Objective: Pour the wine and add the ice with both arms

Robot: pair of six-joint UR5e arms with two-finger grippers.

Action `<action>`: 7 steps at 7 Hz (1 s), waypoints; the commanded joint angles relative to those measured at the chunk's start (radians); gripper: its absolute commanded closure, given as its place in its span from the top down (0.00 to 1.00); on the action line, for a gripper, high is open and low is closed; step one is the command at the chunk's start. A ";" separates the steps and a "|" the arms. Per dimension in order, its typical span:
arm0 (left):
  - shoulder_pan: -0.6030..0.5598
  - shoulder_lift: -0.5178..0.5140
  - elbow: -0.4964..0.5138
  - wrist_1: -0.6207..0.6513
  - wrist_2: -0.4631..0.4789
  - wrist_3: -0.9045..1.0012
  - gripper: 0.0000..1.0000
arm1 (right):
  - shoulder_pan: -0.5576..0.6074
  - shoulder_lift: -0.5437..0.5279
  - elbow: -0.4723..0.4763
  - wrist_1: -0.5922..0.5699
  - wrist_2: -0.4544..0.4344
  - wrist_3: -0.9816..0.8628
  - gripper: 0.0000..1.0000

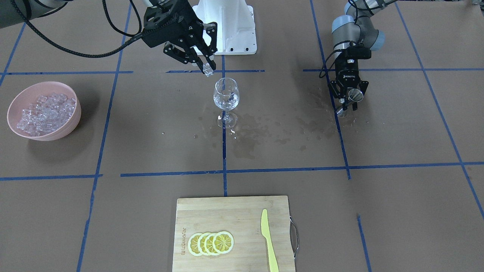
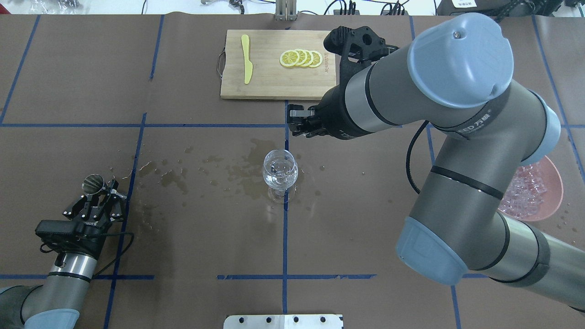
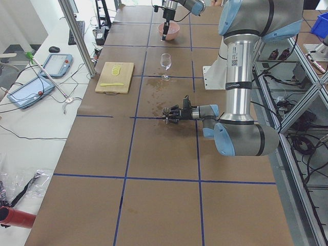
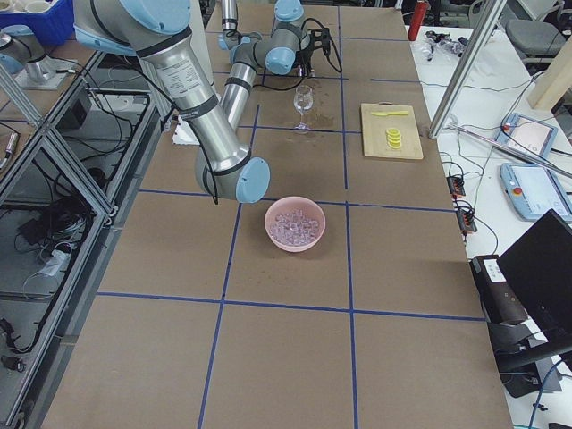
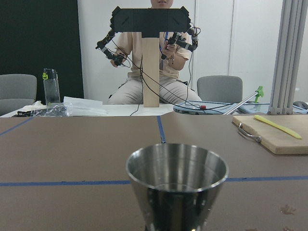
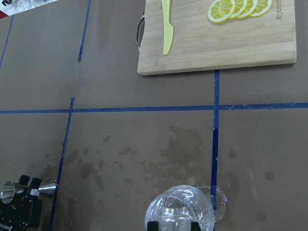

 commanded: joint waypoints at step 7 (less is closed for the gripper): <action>-0.005 0.096 -0.119 -0.008 -0.161 0.036 1.00 | -0.050 0.014 -0.028 0.000 -0.048 -0.010 0.00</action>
